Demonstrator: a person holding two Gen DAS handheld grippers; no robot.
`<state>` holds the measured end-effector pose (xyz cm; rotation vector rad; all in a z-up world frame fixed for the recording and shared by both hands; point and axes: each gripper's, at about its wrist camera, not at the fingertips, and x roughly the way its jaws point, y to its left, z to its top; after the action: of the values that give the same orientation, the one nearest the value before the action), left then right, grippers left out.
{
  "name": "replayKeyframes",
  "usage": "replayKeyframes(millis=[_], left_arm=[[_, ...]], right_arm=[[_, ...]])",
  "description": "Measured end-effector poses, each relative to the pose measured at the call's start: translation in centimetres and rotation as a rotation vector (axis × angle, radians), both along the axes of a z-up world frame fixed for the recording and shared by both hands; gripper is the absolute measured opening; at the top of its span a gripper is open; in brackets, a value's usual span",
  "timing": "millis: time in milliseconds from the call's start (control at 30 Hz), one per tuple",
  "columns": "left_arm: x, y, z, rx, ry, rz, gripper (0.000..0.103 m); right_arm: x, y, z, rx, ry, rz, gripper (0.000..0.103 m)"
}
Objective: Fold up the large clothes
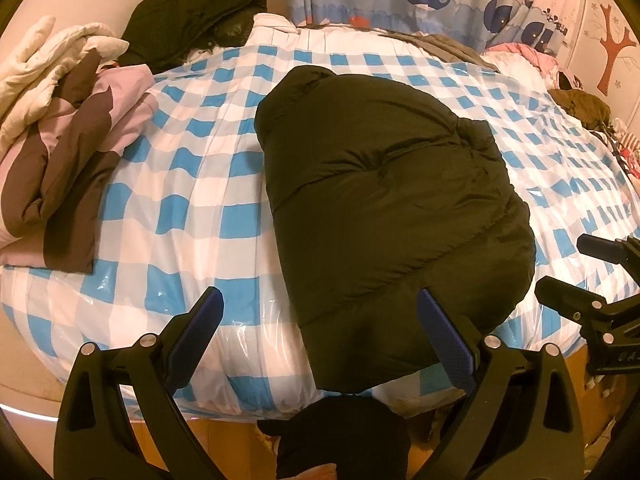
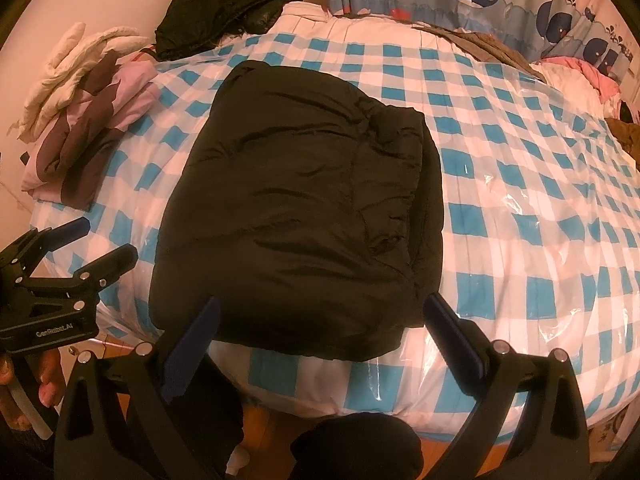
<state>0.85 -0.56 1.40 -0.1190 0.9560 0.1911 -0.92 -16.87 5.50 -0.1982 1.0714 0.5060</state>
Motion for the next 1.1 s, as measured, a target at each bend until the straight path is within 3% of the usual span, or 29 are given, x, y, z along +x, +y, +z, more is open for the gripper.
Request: replayKeyframes(millis=[233,500,700,800,933,1100], left_arm=[[0.1,0.1,0.0,0.042,0.018,0.033,0.095],[0.1,0.5,-0.1,0.019,0.020,0.040,0.095],[0.2,1.1,-0.4,-0.063,0.014,0.033,0.095],[-0.2,1.1,-0.3,-0.118,-0.034,0.005,0.095],[-0.8,0.2,0.7,-0.021,-0.098,0.010,0.095],[-0.3,-0.3,0.5,-0.041,-0.064,-0.013,0.095]], right_arm=[[0.1,-0.1,-0.5,0.003,0.006,0.004,0.097],[0.1,-0.1,-1.0,0.002,0.012,0.006,0.097],[0.2,-0.1,-1.0,0.002,0.014,0.006,0.097],[0.2,-0.2,-1.4,0.007,0.020,0.003,0.097],[0.4,-0.7,-1.8,0.009,0.029,-0.002,0.097],[0.5,-1.2,-1.5,0.014,0.028,-0.006,0.097]])
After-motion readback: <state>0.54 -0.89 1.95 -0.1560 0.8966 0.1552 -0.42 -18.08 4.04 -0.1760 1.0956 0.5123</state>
